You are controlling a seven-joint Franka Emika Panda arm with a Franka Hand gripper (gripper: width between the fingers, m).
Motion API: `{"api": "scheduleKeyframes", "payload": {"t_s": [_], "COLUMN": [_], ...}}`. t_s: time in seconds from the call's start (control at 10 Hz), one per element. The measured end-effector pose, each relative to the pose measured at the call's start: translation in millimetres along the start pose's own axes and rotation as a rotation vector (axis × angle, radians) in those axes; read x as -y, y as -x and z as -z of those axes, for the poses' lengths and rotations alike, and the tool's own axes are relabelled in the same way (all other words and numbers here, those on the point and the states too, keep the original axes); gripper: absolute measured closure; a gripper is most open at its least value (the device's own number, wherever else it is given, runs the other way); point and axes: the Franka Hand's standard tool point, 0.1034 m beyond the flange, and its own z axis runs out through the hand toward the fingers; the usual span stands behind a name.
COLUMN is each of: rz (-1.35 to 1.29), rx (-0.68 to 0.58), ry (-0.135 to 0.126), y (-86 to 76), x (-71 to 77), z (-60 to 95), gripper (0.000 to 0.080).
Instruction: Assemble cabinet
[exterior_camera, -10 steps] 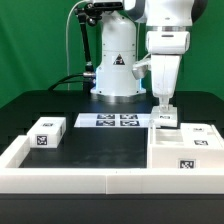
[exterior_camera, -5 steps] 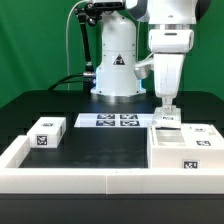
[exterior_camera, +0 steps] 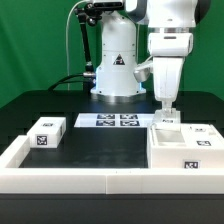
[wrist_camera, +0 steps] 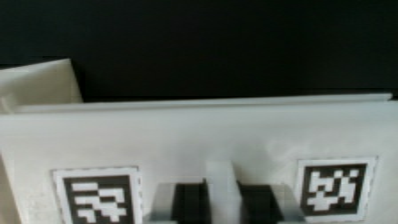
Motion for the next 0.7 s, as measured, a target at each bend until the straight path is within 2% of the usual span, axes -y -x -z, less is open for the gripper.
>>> {"api": "scheduleKeyframes", "payload": {"t_s": [0.2,0.5,0.7], "rz": [0.039,0.107,0.106], "rx": [0.01,0.007,0.006], "ry": [-0.011,-0.004,-0.003], "y": [1.5,2.5,2.1], "x": [-5.3,-14.8,-15.4], "z": [0.6,-0.1,-0.1], "gripper": [0.0731,0.0731,0.0731]}}
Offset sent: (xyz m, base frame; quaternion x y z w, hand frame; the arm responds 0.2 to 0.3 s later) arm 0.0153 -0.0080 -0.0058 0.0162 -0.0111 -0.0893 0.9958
